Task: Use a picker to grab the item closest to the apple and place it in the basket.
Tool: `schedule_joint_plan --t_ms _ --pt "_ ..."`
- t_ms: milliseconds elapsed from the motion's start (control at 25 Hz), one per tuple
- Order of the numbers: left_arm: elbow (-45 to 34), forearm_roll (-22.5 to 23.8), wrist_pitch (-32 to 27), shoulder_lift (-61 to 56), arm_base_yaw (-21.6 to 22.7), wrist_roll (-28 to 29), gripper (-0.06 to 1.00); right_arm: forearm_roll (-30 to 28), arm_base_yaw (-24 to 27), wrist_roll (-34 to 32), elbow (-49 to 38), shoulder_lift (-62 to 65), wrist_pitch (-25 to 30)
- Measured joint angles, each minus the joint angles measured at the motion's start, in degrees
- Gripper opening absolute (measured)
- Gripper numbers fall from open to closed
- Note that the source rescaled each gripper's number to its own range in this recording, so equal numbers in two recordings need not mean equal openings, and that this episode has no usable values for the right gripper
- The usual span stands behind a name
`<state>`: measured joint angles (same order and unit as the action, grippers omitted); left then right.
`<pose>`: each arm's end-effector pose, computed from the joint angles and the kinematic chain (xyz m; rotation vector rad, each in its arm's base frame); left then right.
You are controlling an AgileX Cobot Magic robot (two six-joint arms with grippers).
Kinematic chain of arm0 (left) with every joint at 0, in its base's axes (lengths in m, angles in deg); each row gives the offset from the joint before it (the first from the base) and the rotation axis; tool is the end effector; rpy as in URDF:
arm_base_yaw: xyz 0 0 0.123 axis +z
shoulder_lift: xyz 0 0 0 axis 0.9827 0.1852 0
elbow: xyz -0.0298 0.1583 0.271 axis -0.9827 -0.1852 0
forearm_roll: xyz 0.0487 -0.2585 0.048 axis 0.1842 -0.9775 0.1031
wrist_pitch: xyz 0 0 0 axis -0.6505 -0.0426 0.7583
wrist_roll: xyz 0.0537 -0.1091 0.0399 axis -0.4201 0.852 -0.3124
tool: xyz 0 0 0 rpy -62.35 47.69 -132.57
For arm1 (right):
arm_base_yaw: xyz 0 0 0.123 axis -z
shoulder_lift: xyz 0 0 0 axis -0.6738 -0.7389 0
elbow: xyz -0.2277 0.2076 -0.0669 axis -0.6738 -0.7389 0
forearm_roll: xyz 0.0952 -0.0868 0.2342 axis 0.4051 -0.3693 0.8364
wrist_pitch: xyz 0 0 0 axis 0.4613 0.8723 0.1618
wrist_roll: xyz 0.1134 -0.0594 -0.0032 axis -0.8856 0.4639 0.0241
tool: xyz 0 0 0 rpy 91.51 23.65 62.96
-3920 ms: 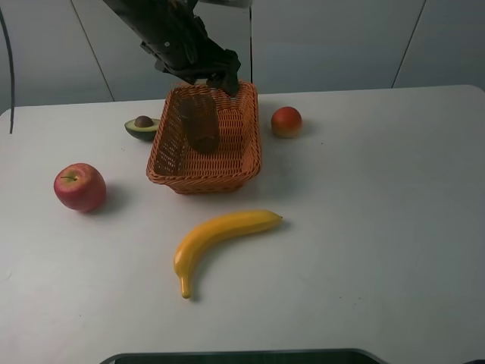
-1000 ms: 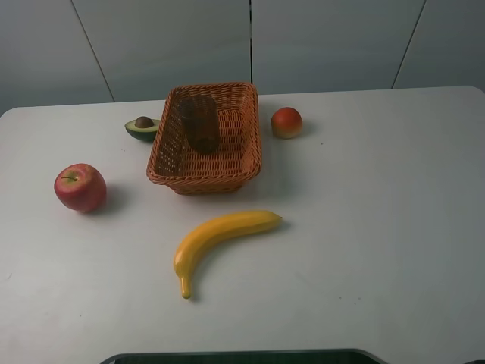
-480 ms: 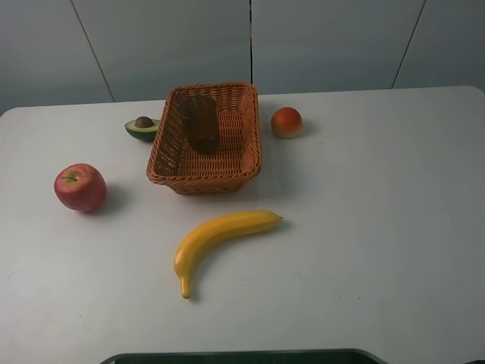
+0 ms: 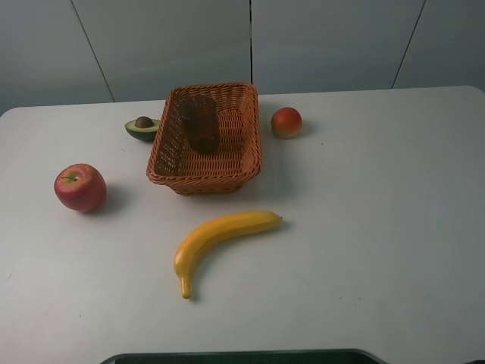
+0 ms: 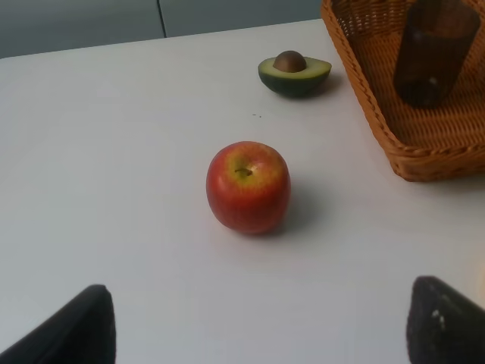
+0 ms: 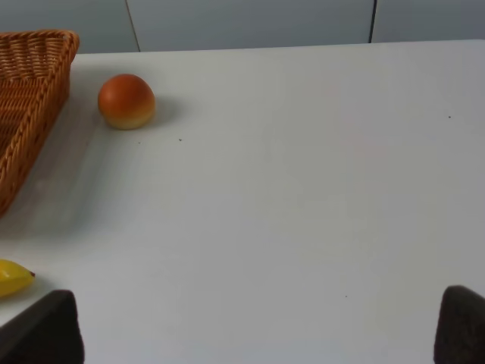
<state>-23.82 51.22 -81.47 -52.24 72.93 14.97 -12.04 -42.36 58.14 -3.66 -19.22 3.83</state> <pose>0.0092 0.0021 0.2697 0.0969 2.0500 -0.0465 0.0081 0.0102 0.2646 -0.0268 2.0800 0.0959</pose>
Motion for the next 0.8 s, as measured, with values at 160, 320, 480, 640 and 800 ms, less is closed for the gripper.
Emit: schedule_joint_plan --t_ms 160,320,480,640,800 --pt "0.0 0.0 0.0 0.0 0.0 0.0 0.98 0.0 0.0 0.0 0.0 0.0 0.0" --pt "0.0 0.0 0.0 0.0 0.0 0.0 0.98 0.0 0.0 0.0 0.0 0.0 0.0" --pt "0.0 -1.0 0.0 0.0 0.0 0.2 0.98 0.0 0.0 0.0 0.0 0.0 0.0" --pt "0.0 -1.2 0.0 0.0 0.0 0.2 0.98 0.0 0.0 0.0 0.0 0.0 0.0" --pt "0.0 -1.5 0.0 0.0 0.0 0.2 0.98 0.0 0.0 0.0 0.0 0.0 0.0"
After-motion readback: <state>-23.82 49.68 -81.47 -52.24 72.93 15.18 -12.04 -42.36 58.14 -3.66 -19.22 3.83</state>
